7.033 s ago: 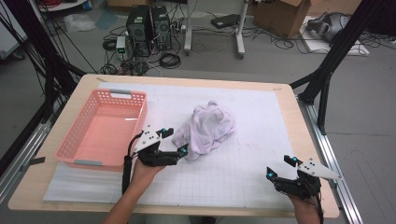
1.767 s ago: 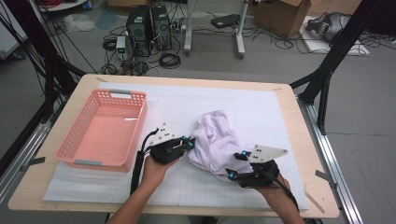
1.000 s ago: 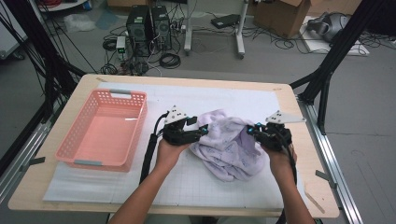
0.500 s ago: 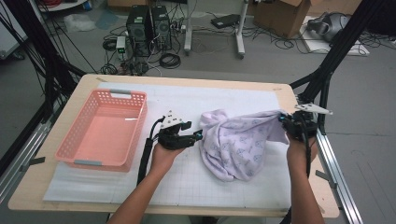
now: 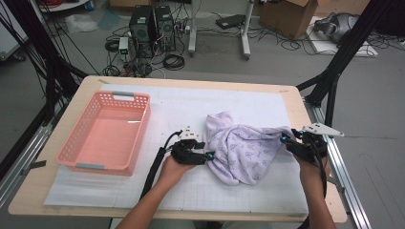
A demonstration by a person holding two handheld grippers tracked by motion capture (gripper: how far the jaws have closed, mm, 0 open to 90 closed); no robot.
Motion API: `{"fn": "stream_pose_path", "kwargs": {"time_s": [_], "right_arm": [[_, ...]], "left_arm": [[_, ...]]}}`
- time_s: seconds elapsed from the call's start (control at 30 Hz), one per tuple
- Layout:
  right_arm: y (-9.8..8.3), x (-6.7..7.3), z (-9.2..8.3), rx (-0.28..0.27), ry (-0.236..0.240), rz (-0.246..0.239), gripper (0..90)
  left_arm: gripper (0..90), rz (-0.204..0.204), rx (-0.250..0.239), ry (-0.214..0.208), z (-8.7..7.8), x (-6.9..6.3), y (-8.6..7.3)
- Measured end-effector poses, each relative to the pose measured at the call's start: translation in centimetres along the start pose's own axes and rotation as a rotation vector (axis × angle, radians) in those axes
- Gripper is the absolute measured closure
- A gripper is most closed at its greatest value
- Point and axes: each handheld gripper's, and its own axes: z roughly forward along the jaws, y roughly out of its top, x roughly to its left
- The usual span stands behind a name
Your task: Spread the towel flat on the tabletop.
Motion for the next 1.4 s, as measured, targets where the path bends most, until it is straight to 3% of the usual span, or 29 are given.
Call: {"fn": "stream_pose_path", "kwargs": {"time_s": [0.17, 0.23, 0.3, 0.33, 0.37, 0.43, 0.47, 0.6, 0.77, 0.87, 0.97, 1.07, 1.13, 1.27, 1.33, 1.4], "right_arm": [[-0.1, 0.0, -1.6, -0.043, 0.024, -0.001, 55.9], [0.0, -0.2, -2.0, -0.03, 0.028, -0.003, 55.9], [0.1, -0.4, -2.2, -0.029, 0.034, -0.004, 56.0], [0.0, -0.4, -2.3, -0.029, 0.044, -0.003, 55.9], [-0.3, -0.3, -2.3, -0.025, 0.075, -0.009, 55.9], [-0.5, -0.1, -2.3, -0.021, 0.095, -0.018, 55.5], [-0.8, 0.1, -2.1, -0.005, 0.134, -0.03, 55.0], [-2.0, 1.4, -1.2, 0.05, 0.213, -0.082, 51.8], [-3.4, 3.8, 0.8, 0.13, 0.35, -0.149, 41.8], [-4.1, 5.4, 2.3, 0.182, 0.4, -0.188, 38.0], [-4.5, 6.8, 3.8, 0.234, 0.399, -0.231, 38.9], [-4.9, 7.9, 4.9, 0.264, 0.371, -0.281, 40.2], [-4.6, 8.1, 5.0, 0.232, 0.356, -0.271, 43.9], [-4.3, 9.5, 5.6, 0.223, 0.399, -0.273, 51.2], [-4.2, 10.3, 5.8, 0.227, 0.401, -0.302, 64.9], [-4.0, 10.4, 5.8, 0.233, 0.414, -0.309, 84.1]], "left_arm": [[36.1, 0.066, 0.054, 0.013, 1.7, -1.8, 0.2], [37.6, 0.119, 0.1, 0.039, 2.5, -2.6, 0.1], [50.5, 0.198, 0.121, 0.095, 2.9, -3.2, 0.0], [59.1, 0.208, 0.119, 0.104, 2.8, -3.1, 0.1], [67.8, 0.198, 0.119, 0.101, 2.7, -2.9, 0.2], [69.0, 0.191, 0.116, 0.111, 2.1, -2.4, 0.4], [69.3, 0.185, 0.109, 0.117, 1.6, -2.0, 0.5], [69.1, 0.149, 0.07, 0.129, 0.0, -0.7, 0.8], [68.3, 0.094, 0.01, 0.16, -2.6, 1.3, 0.9], [69.1, 0.071, -0.017, 0.199, -3.9, 2.4, 0.8], [69.4, 0.043, -0.035, 0.237, -4.9, 3.5, 0.7], [69.1, 0.009, -0.046, 0.236, -5.3, 4.2, 0.5], [68.3, 0.001, -0.042, 0.226, -5.2, 4.3, 0.4], [67.2, 0.004, -0.042, 0.223, -5.0, 4.0, 0.4], [67.3, 0.001, -0.042, 0.225, -4.9, 4.1, 0.4], [67.4, 0.003, -0.043, 0.228, -5.0, 4.1, 0.4]]}}
